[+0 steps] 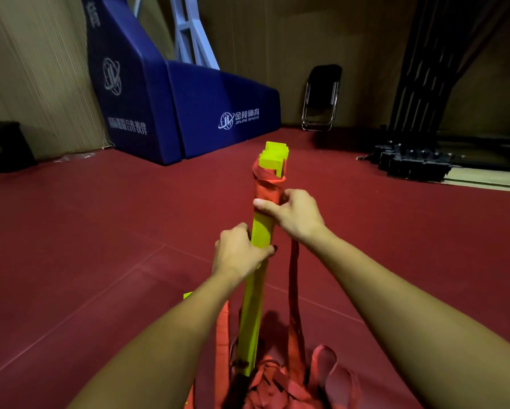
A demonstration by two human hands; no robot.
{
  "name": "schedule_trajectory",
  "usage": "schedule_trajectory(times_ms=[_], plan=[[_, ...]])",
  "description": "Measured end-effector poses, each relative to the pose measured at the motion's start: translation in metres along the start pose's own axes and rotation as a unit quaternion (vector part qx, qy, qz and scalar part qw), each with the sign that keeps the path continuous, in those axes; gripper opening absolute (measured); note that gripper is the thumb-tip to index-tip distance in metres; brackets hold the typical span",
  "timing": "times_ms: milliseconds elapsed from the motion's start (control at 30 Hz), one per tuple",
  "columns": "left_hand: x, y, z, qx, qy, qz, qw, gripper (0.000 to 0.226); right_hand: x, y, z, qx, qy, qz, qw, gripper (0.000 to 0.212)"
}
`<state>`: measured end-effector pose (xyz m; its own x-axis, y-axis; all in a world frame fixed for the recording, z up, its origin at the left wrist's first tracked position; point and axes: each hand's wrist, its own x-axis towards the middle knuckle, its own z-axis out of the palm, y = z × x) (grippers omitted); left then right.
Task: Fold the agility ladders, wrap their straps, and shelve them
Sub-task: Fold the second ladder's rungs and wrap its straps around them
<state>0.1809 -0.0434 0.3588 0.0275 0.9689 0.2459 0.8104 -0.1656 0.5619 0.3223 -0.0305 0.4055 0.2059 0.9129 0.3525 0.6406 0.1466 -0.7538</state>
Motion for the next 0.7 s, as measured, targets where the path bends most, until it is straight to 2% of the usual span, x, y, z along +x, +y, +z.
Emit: schedule_trajectory(times_ms=[67,100,167,233,300,400,500,600,700], plan=[[0.001,0.003,-0.002,-0.007,0.004,0.01,1.0,0.038,0.002,0.0,-0.001,0.0,0.002,0.006,1.0,0.052],[0.003,0.004,-0.003,-0.022,0.004,0.012,1.0,0.035,0.003,0.0,-0.003,0.018,-0.024,-0.001,1.0,0.048],[0.008,-0.001,-0.004,-0.094,-0.02,0.002,0.995,0.029,0.003,-0.001,-0.012,0.077,-0.122,-0.022,0.989,0.035],[0.01,-0.005,-0.007,-0.191,-0.079,-0.016,0.978,0.032,0.003,0.001,-0.022,0.106,-0.212,-0.037,0.971,0.033],[0.011,-0.01,-0.006,-0.245,-0.111,-0.006,0.963,0.036,0.004,0.001,-0.031,0.091,-0.25,-0.062,0.962,0.035],[0.012,-0.014,-0.005,-0.283,-0.126,0.032,0.95,0.036,0.005,-0.001,-0.034,0.012,-0.217,-0.126,0.968,0.039],[0.013,-0.012,-0.005,-0.287,-0.137,0.056,0.946,0.043,0.005,0.001,-0.029,-0.014,-0.162,-0.151,0.975,0.044],[0.01,-0.007,-0.004,-0.209,-0.117,0.066,0.969,0.057,0.005,0.002,-0.02,-0.043,-0.122,-0.168,0.977,0.047],[0.006,-0.003,-0.001,-0.135,-0.065,0.074,0.986,0.052,0.004,0.003,-0.015,-0.09,-0.098,-0.185,0.974,0.048]])
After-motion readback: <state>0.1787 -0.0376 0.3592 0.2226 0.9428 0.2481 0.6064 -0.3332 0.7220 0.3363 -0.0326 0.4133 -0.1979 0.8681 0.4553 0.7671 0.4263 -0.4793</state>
